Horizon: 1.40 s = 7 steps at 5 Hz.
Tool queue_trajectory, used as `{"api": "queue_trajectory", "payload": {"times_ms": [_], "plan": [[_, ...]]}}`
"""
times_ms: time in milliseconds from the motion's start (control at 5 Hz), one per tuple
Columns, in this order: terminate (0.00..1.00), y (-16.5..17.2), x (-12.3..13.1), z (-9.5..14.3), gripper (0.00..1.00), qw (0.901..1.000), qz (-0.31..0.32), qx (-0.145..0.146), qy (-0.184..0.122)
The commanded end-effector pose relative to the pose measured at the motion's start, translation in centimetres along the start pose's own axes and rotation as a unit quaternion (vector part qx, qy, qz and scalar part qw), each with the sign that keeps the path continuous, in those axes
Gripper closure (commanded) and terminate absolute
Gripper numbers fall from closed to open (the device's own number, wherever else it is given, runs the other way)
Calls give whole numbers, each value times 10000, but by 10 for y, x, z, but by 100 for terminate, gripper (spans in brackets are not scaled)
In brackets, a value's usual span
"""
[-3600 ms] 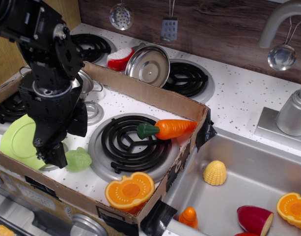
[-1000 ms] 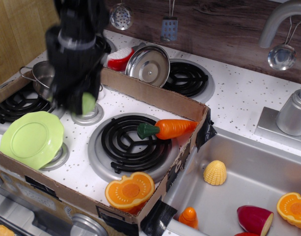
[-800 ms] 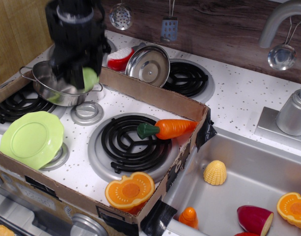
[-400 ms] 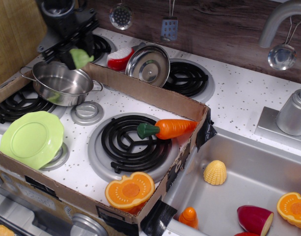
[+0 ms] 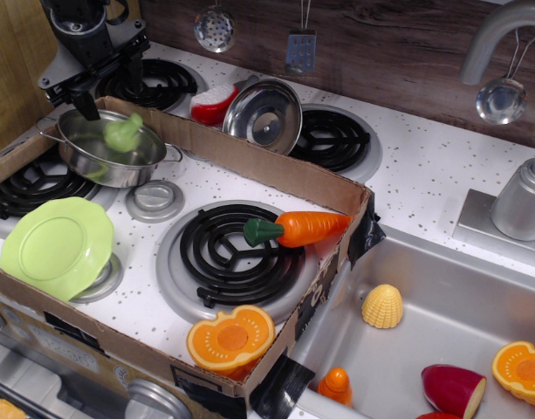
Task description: Put broccoli in pot
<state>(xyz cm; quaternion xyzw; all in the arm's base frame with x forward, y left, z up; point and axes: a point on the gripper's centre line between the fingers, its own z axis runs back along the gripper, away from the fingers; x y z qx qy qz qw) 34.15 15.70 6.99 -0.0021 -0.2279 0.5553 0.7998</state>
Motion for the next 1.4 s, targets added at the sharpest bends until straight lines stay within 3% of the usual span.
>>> {"api": "queue_trajectory", "payload": {"times_ms": [0,1000,1200], "plan": [[0,-22,-13,53,0,9991,302,178,-248],[0,-22,-13,53,0,9991,302,178,-248],[100,-22,-13,53,0,9991,302,178,-248]]}}
